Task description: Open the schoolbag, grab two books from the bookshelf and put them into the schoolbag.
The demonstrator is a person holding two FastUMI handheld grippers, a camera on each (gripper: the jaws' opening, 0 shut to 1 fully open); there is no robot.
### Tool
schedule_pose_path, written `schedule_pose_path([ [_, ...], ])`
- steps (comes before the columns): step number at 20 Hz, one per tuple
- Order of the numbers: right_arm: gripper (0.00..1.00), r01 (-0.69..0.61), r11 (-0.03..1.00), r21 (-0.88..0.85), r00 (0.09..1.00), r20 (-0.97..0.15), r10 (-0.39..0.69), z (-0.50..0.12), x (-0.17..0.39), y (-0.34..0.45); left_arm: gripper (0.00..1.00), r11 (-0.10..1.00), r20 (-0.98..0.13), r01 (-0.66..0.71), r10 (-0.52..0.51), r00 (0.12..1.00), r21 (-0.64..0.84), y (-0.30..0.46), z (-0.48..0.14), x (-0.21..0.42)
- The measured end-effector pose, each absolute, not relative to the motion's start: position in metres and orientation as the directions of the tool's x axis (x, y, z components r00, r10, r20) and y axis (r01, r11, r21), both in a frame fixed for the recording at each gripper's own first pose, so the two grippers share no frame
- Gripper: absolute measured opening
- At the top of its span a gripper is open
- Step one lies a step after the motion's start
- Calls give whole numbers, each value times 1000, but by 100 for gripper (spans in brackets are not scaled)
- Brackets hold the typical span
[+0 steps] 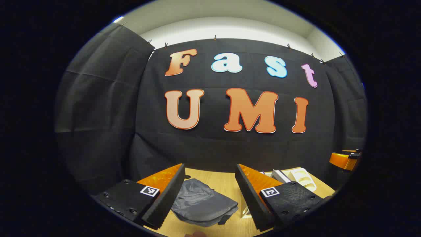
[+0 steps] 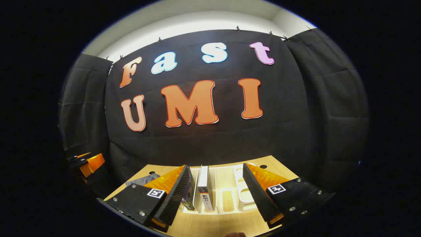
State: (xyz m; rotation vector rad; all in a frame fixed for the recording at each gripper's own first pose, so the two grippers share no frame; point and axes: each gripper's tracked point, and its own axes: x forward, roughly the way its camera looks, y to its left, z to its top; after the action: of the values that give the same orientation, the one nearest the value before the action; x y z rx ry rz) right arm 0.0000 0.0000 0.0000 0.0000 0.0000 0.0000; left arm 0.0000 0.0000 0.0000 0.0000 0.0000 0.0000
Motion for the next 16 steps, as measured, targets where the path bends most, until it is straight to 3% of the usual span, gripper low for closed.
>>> schedule_pose_path([
  [8,97,28,999,-17,1000,14,-27,6,12,5,96,1000,7,2,-3,1000,28,12,9,19],
  [16,97,105,993,-50,994,43,-103,11,3,-11,96,997,13,76,-76,997,17,-10,10,31],
])
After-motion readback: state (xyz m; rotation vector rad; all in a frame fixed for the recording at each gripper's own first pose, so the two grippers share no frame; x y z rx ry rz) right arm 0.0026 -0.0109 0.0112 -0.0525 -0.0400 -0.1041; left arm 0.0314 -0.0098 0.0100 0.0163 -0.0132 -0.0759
